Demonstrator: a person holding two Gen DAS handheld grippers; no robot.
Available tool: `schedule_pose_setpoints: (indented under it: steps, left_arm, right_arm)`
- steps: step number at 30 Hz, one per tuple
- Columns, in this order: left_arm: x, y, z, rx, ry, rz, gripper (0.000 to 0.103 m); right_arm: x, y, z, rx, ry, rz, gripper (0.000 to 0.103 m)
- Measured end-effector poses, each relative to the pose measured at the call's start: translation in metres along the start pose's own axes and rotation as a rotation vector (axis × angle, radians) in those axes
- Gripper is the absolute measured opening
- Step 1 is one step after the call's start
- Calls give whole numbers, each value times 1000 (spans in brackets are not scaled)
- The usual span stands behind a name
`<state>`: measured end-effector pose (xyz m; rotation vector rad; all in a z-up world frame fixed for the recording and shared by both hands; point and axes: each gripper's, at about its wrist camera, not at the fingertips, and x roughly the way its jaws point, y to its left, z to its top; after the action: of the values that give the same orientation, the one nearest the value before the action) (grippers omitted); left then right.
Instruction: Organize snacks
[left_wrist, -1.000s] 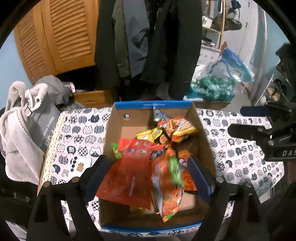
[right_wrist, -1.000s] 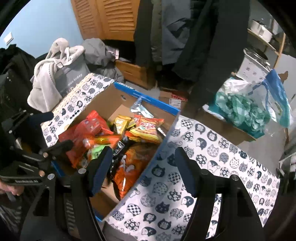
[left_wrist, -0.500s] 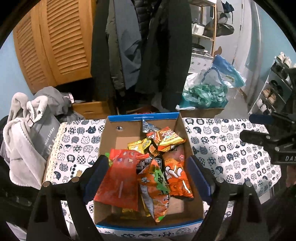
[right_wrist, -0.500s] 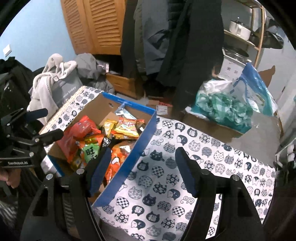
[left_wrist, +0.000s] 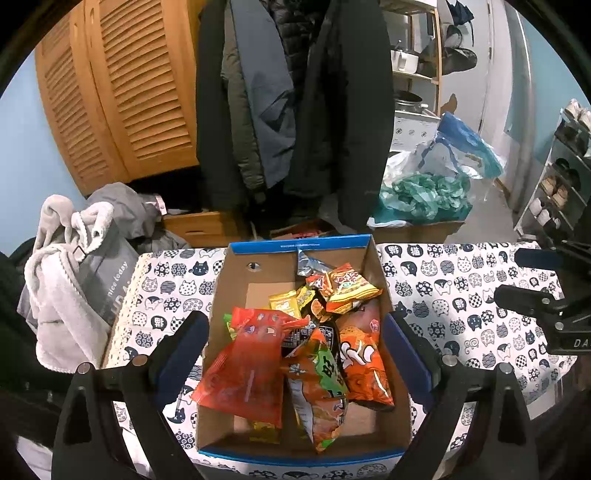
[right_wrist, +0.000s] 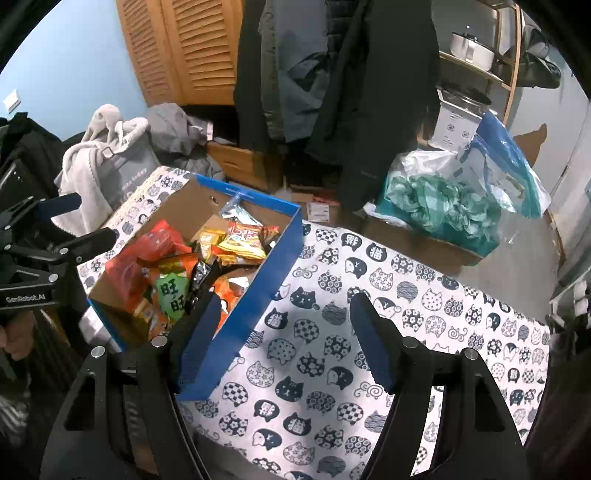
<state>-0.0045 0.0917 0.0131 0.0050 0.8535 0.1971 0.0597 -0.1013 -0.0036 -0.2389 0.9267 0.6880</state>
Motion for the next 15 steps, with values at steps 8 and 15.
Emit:
schedule_pose_setpoints:
  steps: [8, 15]
  left_arm:
    - [2, 0, -2, 4, 8, 2, 96]
    - [3, 1, -2, 6, 11, 3, 95]
  right_arm:
    - [-1, 0, -1, 0, 1, 1, 72]
    - [-1, 0, -2, 1, 1, 1, 72]
